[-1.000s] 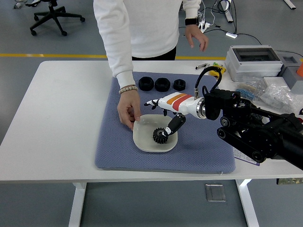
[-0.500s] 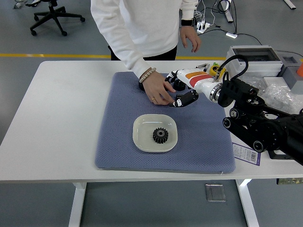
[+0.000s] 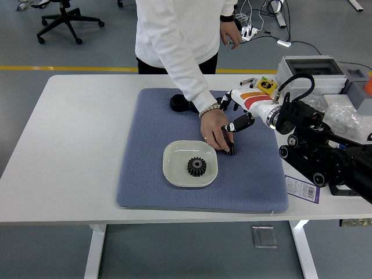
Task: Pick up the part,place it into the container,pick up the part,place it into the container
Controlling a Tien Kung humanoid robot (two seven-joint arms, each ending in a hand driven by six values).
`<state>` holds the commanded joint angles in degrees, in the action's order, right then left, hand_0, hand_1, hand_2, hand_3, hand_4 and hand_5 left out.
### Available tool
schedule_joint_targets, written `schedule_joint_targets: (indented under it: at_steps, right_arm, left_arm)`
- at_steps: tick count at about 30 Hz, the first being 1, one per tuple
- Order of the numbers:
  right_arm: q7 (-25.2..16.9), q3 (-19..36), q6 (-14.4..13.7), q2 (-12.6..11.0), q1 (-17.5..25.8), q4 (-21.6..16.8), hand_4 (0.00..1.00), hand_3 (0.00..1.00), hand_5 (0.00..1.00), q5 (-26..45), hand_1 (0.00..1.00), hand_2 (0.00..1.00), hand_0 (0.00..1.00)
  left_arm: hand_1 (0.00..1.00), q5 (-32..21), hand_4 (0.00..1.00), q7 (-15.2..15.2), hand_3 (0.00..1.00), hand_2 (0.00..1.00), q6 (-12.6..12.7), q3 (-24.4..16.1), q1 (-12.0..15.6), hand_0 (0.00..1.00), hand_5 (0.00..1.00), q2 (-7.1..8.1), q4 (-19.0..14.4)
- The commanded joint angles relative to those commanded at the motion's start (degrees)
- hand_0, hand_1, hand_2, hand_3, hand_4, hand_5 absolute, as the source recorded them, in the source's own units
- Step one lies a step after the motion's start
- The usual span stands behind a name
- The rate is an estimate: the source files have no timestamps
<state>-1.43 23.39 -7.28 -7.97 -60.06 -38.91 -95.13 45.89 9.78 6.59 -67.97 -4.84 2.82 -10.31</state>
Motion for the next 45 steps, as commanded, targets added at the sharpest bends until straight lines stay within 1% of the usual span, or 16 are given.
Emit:
schedule_joint_targets:
  at_steps: [6, 9, 17, 22, 26, 33, 37, 38, 43, 44, 45]
  right_arm:
    - [0.56, 0.37, 2.23, -0.86, 0.25, 0.08, 0.896, 0.616, 0.293, -0.87, 0.554, 0.666, 0.408]
    - [0.85, 0.50, 2.84, -1.41, 0.53, 0.02, 0.893, 0.614, 0.291, -1.16, 0.555, 0.667, 0.407]
    - [1.02, -0.89, 5.17, -2.59, 1.32, -0.25, 0.888, 0.612, 0.291, -2.49, 0.556, 0.663, 0.410]
    - [0.73, -1.62, 7.90, -3.47, 1.90, -1.59, 0.887, 0.613, 0.291, -3.92, 0.556, 0.657, 0.412]
    - [0.28, -2.05, 8.38, -3.38, 2.30, -2.28, 0.884, 0.611, 0.289, -4.01, 0.552, 0.655, 0.409]
    - [0.22, -2.83, 8.19, -1.07, 3.07, -0.29, 0.879, 0.607, 0.288, -3.17, 0.550, 0.647, 0.405]
    - [0.17, -3.23, 7.61, -0.52, 3.41, -0.17, 0.879, 0.607, 0.288, -3.15, 0.550, 0.647, 0.405]
    - [0.13, -3.35, 7.58, -0.49, 3.46, -0.21, 0.832, 0.551, 0.270, -3.14, 0.498, 0.590, 0.362]
    - [0.03, -3.72, 6.97, -0.19, 3.63, 0.03, 0.832, 0.551, 0.270, -2.83, 0.498, 0.590, 0.362]
    - [0.02, -3.79, 6.72, -0.10, 3.68, 0.11, 0.785, 0.527, 0.252, -2.58, 0.451, 0.544, 0.310]
    - [0.03, -3.90, 6.49, -0.01, 3.72, 0.19, 0.785, 0.527, 0.252, -2.29, 0.451, 0.544, 0.310]
  left_arm:
    - [0.891, -0.18, 0.522, -0.03, 0.579, 0.876, 0.01, 0.07, 0.06, 0.921, 0.696, -0.01, 0.00]
    - [0.891, -0.30, 0.521, -0.07, 0.579, 0.878, 0.02, 0.13, 0.12, 0.921, 0.697, 0.01, 0.00]
    - [0.891, 0.06, 0.521, 0.03, 0.578, 0.878, 0.00, -0.05, 0.24, 0.920, 0.699, 0.00, 0.00]
    - [0.891, 0.08, 0.519, 0.02, 0.578, 0.878, 0.00, -0.17, 0.30, 0.920, 0.699, -0.07, 0.00]
    - [0.892, 0.10, 0.518, 0.02, 0.578, 0.879, 0.00, -0.18, 0.29, 0.920, 0.699, -0.11, 0.00]
    - [0.893, -0.34, 0.519, -0.07, 0.578, 0.879, 0.14, -0.05, 0.27, 0.919, 0.701, -0.28, 0.00]
    - [0.893, -0.68, 0.519, -0.14, 0.578, 0.879, 0.16, 0.08, 0.16, 0.919, 0.701, -0.37, 0.00]
    - [0.894, -0.77, 0.518, -0.16, 0.578, 0.878, 0.17, 0.12, 0.14, 0.918, 0.701, -0.38, 0.00]
    - [0.894, -0.78, 0.518, -0.16, 0.578, 0.878, 0.15, 0.17, 0.07, 0.918, 0.701, -0.35, 0.00]
    - [0.893, -0.77, 0.518, -0.16, 0.578, 0.878, 0.13, 0.19, 0.07, 0.918, 0.700, -0.34, 0.00]
    - [0.893, -0.75, 0.518, -0.16, 0.578, 0.878, 0.15, 0.18, 0.07, 0.918, 0.700, -0.35, 0.00]
